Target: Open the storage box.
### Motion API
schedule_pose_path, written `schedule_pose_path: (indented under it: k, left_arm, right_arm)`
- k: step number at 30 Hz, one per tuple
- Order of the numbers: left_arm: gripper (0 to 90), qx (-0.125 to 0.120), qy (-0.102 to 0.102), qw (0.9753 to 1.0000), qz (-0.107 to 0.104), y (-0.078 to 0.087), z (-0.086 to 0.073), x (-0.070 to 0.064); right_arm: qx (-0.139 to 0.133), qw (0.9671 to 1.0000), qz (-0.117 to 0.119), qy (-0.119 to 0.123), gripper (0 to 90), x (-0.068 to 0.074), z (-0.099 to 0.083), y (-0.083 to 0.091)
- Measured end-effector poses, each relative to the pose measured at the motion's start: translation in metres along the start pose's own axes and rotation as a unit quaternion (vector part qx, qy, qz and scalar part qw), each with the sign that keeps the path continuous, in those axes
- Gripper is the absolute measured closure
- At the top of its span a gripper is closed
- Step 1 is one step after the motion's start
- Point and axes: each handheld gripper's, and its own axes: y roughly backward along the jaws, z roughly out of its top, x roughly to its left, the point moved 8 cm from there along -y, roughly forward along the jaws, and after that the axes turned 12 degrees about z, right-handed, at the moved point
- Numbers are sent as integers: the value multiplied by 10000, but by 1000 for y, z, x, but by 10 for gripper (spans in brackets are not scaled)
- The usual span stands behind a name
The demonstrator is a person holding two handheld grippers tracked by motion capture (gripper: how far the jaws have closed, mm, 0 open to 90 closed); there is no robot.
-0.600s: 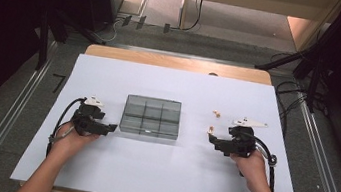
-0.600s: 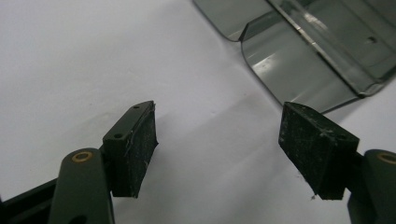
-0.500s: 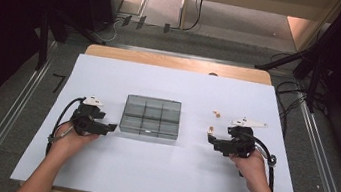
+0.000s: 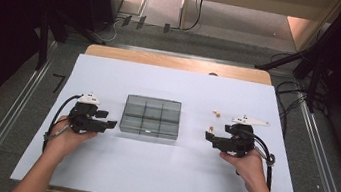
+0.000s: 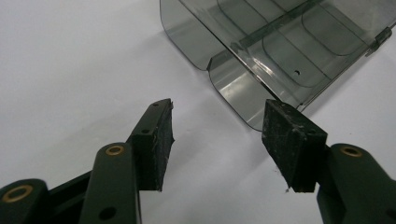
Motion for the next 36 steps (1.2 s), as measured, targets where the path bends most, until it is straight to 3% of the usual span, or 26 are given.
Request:
schedule_pose_path:
  k: [3,8,11,18,23,27,31,36]
  left_arm:
    - [455,99,172,9998,-18,-1,-1,2]
    - [450,147,325,9993,-100,0,0,3]
    - [398,183,286,9994,-42,0,0,3]
    - [408,187,229,9995,-124,0,1,0]
    - [399,71,229,9996,-166,1,3,-2]
    - [394,80,230,9995,-179,1,3,-3]
    - [398,74,183,9996,-208,3,4,-4]
    - [407,29,151,9996,-247,9,5,-7]
  right_arm:
    - [-40,9998,-58,177,141,2,2,0]
    - [-1,9998,-58,171,177,3,3,-1]
    - [30,9998,-74,199,193,2,2,-1]
    - [-26,9997,-70,233,265,3,3,0]
    - [-53,9995,-146,261,269,2,4,1]
    - [54,9998,-149,137,299,1,4,1]
    - [8,9993,-240,273,328,4,6,2]
    - [-47,9991,-189,374,382,12,8,3]
